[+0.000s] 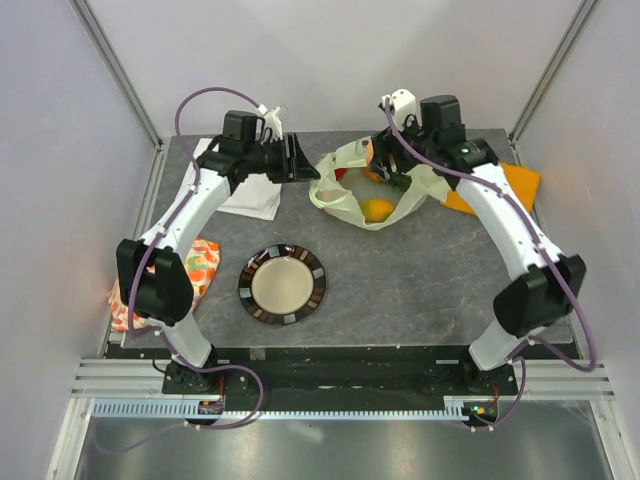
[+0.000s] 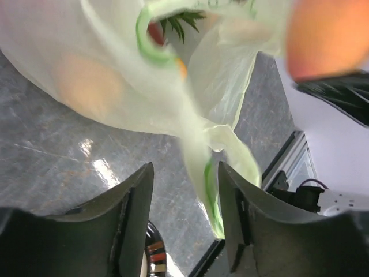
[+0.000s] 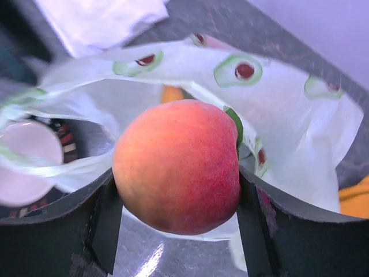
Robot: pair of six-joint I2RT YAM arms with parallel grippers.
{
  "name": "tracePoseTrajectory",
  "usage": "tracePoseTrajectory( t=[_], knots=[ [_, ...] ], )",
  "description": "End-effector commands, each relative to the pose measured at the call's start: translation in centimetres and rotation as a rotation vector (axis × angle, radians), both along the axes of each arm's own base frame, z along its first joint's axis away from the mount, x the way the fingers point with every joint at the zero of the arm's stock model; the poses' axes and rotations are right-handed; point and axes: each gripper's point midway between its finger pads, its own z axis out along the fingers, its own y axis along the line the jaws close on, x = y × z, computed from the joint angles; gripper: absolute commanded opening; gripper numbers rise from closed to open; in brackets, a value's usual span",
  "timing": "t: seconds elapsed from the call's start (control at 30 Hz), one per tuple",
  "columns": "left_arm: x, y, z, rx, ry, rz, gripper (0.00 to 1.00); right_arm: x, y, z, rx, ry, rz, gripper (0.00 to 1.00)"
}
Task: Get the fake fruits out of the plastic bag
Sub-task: Take out the fake fruit from the plastic bag, then place the fake fruit on the plate.
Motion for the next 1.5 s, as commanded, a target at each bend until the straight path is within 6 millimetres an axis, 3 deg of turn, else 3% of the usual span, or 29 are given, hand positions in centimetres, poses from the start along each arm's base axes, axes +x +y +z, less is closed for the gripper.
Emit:
tracePoseTrajectory(
  t=[0.0,0.03,0.1,0.13,0.2,0.23,0.27,0.4,0.43,0.5,0.53,0.6,0.63,0.73,0.8,1.03,1.23,1.47],
  knots=[
    [0.4,1.2,4.0,-0.045,-0.109,-0.014,0.66,-5.2,1.9,3.6,0.035,-0.041,0.224,0.41],
    [0.0,2.1,5.2,-0.053,-0.138,-0.004,0.68,-6.5,3.2,4.4,0.016,-0.077,0.294,0.41],
    [-0.6,3.3,5.4,-0.046,-0.148,0.014,0.72,-8.6,4.8,6.3,0.005,-0.151,0.385,0.41],
    [-1.1,4.5,6.7,-0.047,-0.181,0.038,0.73,-10.4,6.8,6.7,0.000,-0.171,0.458,0.41],
    [-2.0,5.6,6.9,-0.025,-0.209,0.050,0.74,-11.8,8.6,7.2,-0.027,-0.223,0.544,0.41],
    [-2.9,6.4,8.0,-0.016,-0.242,0.063,0.74,-13.2,10.4,6.9,-0.035,-0.227,0.610,0.42],
    [-3.2,6.9,7.6,0.009,-0.254,0.072,0.74,-13.4,11.4,6.2,-0.055,-0.228,0.653,0.42],
    [-5.3,9.3,9.3,0.023,-0.307,0.146,0.74,-14.6,15.8,2.9,-0.101,-0.216,0.778,0.41],
    [-5.7,9.8,9.7,0.018,-0.310,0.173,0.74,-15.4,17.4,1.0,-0.118,-0.197,0.815,0.42],
    [-6.3,12.1,10.4,0.005,-0.305,0.291,0.72,-15.1,19.6,-0.1,-0.129,-0.268,0.827,0.43],
    [-6.5,12.9,10.6,-0.002,-0.298,0.334,0.72,-15.8,20.4,-3.0,-0.172,-0.255,0.831,0.43],
    [-7.2,14.7,10.9,-0.027,-0.283,0.420,0.71,-15.3,22.5,-3.8,-0.176,-0.357,0.813,0.43],
    [-7.3,15.7,11.1,-0.033,-0.283,0.457,0.71,-16.4,23.3,-6.2,-0.207,-0.350,0.842,0.43],
    [-8.4,16.4,11.1,-0.062,-0.284,0.470,0.71,-17.0,25.6,-8.8,-0.220,-0.329,0.907,0.43],
    [-9.2,16.5,11.6,-0.067,-0.306,0.468,0.71,-16.9,26.4,-10.0,-0.214,-0.268,0.908,0.43],
    [-10.6,16.3,9.9,-0.084,-0.275,0.457,0.70,-16.9,30.1,-14.7,-0.159,-0.051,0.884,0.45],
    [-10.9,16.2,10.0,-0.110,-0.263,0.454,0.70,-18.7,29.6,-18.2,-0.155,0.094,0.877,0.48],
    [-10.5,15.9,10.0,-0.128,-0.250,0.443,0.70,-20.2,30.2,-20.3,-0.151,0.178,0.868,0.50]
  ],
)
